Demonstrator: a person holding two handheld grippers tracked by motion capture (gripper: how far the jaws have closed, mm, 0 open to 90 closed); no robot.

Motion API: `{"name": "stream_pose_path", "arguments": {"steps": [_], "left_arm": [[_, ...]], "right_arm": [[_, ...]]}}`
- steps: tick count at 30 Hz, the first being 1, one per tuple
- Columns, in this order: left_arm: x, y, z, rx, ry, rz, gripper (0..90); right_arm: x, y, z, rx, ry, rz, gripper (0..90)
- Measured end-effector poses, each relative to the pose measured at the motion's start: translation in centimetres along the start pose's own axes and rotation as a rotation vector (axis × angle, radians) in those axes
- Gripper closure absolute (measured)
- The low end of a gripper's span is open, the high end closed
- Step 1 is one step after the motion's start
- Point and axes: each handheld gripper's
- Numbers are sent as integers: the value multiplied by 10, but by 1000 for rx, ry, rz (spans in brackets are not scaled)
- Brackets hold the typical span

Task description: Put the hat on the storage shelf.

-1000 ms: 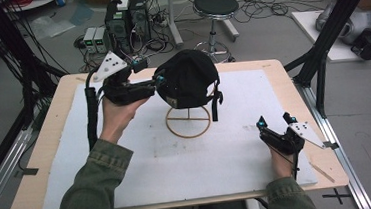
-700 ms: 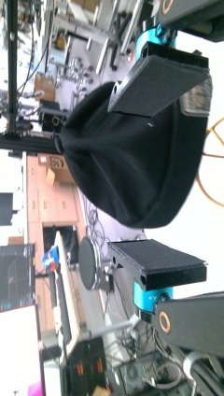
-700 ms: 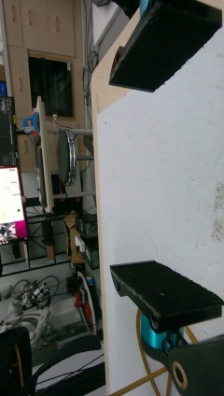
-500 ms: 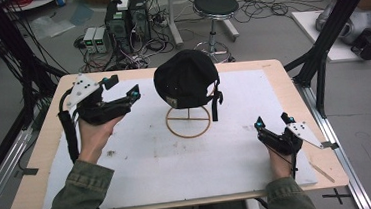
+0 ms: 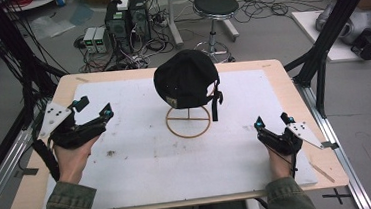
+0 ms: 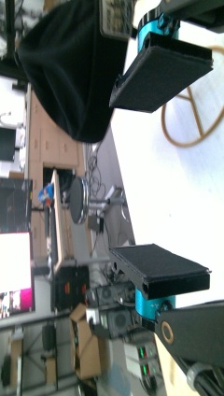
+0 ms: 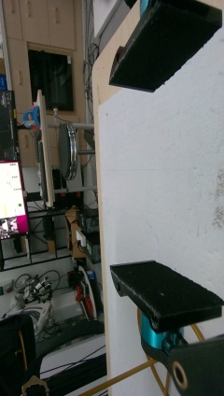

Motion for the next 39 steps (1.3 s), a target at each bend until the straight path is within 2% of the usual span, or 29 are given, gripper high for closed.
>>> {"name": "stream_pose_path", "arguments": {"steps": [7, 11, 16, 21, 26, 33, 36, 39], "left_arm": [[-19, -18, 14, 103, 1, -17, 239], [-34, -31, 16, 151, 42, -33, 232], [-48, -45, 21, 207, 37, -51, 231], [-60, -56, 25, 281, 62, -84, 214], [-82, -67, 32, 337, 70, -82, 209], [-112, -74, 43, 389, 64, -89, 207], [-118, -73, 43, 392, 92, -88, 207], [-118, -73, 39, 381, 138, -97, 207]], "right_arm": [[0, 0, 0, -1, -2, 1, 82], [0, 0, -2, -7, 7, 1, 82], [0, 0, -2, -7, 9, -1, 82], [0, 0, -2, -9, 10, 1, 82], [0, 0, -3, -12, 11, 2, 82], [-1, -3, -2, -22, 5, 1, 82], [-2, -6, -1, -33, -1, -9, 83], [-2, -10, 1, -42, -28, -21, 82]]}}
Point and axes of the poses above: each handheld gripper's, and its own axes: y roughly forward along the jaws, x roughly out of its top, z roughly to its left, and after that the axes turned 8 degrees about -z, right-handed
